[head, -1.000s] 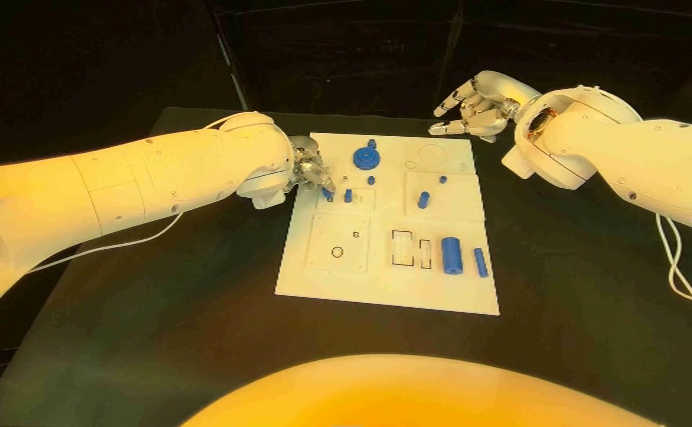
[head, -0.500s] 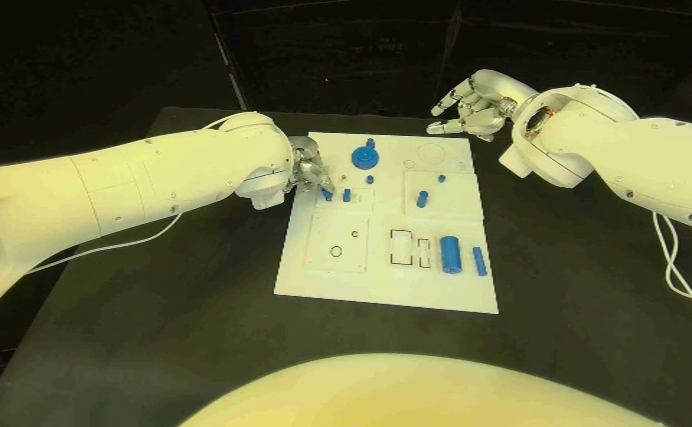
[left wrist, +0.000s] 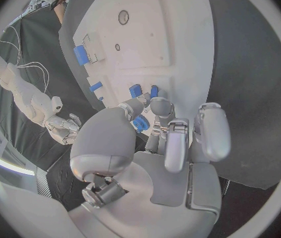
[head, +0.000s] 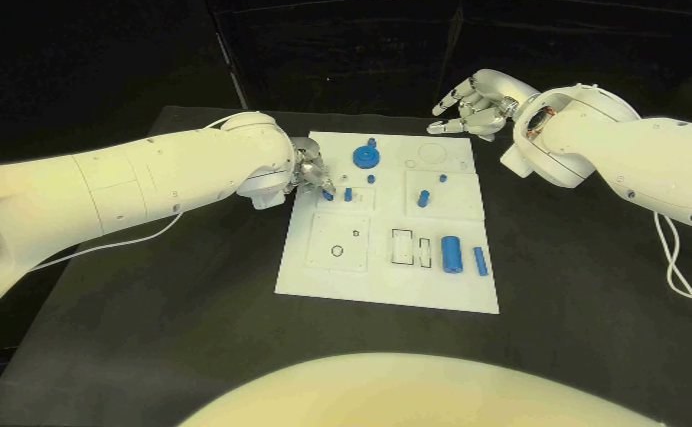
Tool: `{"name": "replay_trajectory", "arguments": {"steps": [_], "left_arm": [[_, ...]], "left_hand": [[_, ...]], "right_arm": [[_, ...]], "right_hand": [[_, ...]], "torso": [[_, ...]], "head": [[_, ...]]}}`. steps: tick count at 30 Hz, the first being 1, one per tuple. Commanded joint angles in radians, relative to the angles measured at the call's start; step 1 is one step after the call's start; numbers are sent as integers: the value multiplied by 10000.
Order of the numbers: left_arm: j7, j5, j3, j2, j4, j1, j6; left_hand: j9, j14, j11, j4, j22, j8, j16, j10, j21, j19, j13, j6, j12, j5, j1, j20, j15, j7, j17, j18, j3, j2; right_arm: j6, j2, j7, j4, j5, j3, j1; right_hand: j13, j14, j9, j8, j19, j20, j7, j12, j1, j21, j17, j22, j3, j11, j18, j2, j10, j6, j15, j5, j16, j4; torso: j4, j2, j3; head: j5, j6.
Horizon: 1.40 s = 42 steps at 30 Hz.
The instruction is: Assemble the parts on the task board
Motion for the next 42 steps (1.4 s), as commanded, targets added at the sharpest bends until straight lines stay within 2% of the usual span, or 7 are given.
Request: {"name": "replay_trajectory", "arguments": {"steps": [1,18,21,26,32,42], "left_arm": [[-145,-59,-28,15,29,-33,377],[-257,-60,-38,65,-72,-33,542],[-319,-60,-38,117,-127,-31,650],[-395,-58,-38,189,-205,-28,766],[-454,-57,-38,255,-297,-27,856],[-511,-57,-38,300,-390,-27,816]], "left_hand": [[-15,1059,-95,-643,6,58,31,121,-1,49,5,70,0,32,-10,-44,-47,-133,2635,61,718,115],[37,1059,-106,-668,15,121,31,129,2,52,2,56,-6,42,0,-53,-57,-146,2635,59,784,105],[98,1059,-109,-608,18,196,31,152,-4,51,7,65,-1,18,-101,-58,-60,-158,2635,57,743,57],[239,1059,-161,-312,38,350,31,216,-8,55,45,99,41,-273,-461,-84,-95,-241,2635,54,244,-114],[284,1059,-189,-16,59,361,31,202,-12,61,24,125,23,-288,-723,-116,-124,-276,2635,50,-408,-275],[308,1059,-207,489,161,323,31,227,52,109,71,262,77,-293,-964,-142,-145,-298,2635,26,-1612,-352]], "right_arm": [[29,6,88,12,-17,6,18],[30,18,91,-1,-17,6,17],[33,29,94,-7,-17,6,17],[33,41,98,-12,-17,6,17],[14,51,147,-14,-3,6,17],[46,78,263,-38,96,6,17]], "right_hand": [[-17,549,-9,43,-59,-1,1,-49,108,-52,516,-15,-28,22,114,12,-58,-77,-68,33,-47,-58],[-17,549,-9,43,-59,-1,1,-49,108,-52,516,-15,-28,22,114,12,-58,-77,-68,33,-47,-58],[-17,549,-9,43,-59,-1,1,-49,108,-52,516,-15,-28,22,114,12,-58,-77,-68,33,-47,-58],[-17,549,-9,43,-59,-1,1,-49,108,-52,516,-15,-28,22,114,12,-58,-77,-68,33,-47,-58],[-17,549,-9,43,-59,-1,1,-49,108,-52,516,-15,-28,22,114,12,-58,-77,-68,33,-47,-58],[-36,544,-10,48,-72,-2,1,-64,103,-73,493,-49,-52,21,119,19,-71,-80,-68,50,-66,-51]], "torso": [[-10,0,-1],[-11,4,-6],[-9,4,2],[-10,8,5],[-11,3,2],[-7,3,2]], "head": [[7,-8],[-3,-14],[-4,-27],[-8,-33],[-25,-50],[-50,-63]]}}
